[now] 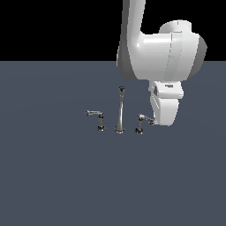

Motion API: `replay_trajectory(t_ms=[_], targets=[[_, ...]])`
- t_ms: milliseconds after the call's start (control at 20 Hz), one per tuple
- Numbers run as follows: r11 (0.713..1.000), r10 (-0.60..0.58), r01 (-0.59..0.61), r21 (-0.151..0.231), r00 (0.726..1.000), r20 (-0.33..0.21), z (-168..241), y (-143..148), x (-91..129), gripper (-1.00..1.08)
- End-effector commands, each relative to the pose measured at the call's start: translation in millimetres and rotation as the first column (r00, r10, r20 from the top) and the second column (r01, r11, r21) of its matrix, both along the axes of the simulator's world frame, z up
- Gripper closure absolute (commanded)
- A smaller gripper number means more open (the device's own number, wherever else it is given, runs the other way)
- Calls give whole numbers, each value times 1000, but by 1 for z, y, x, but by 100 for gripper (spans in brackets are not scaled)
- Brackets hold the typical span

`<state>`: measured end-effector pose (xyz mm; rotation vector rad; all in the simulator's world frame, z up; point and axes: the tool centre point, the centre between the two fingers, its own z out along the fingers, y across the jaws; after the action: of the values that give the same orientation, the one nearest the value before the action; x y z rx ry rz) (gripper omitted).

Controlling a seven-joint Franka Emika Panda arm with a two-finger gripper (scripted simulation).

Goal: Turn on the faucet by rotating a designated handle.

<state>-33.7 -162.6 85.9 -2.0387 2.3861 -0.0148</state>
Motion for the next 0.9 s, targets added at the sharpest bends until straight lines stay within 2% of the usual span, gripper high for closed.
replay_trajectory(t_ms=[0, 100, 150, 700, 750, 800, 850], targets=[[1000, 11, -11, 5, 1000, -7, 0, 11, -9, 108], [1000, 11, -11, 5, 1000, -8, 0, 13, -13, 108], [1000, 0, 0, 1, 1000, -4, 0, 4, -10, 108], [1000, 9, -9, 5, 1000, -8, 0, 57, -26, 108], [1000, 9, -9, 5, 1000, -8, 0, 57, -26, 108], [1000, -28, 28, -3, 1000, -7, 0, 32, -28, 108], [1000, -25, 25, -2, 1000, -7, 0, 38, -26, 108]])
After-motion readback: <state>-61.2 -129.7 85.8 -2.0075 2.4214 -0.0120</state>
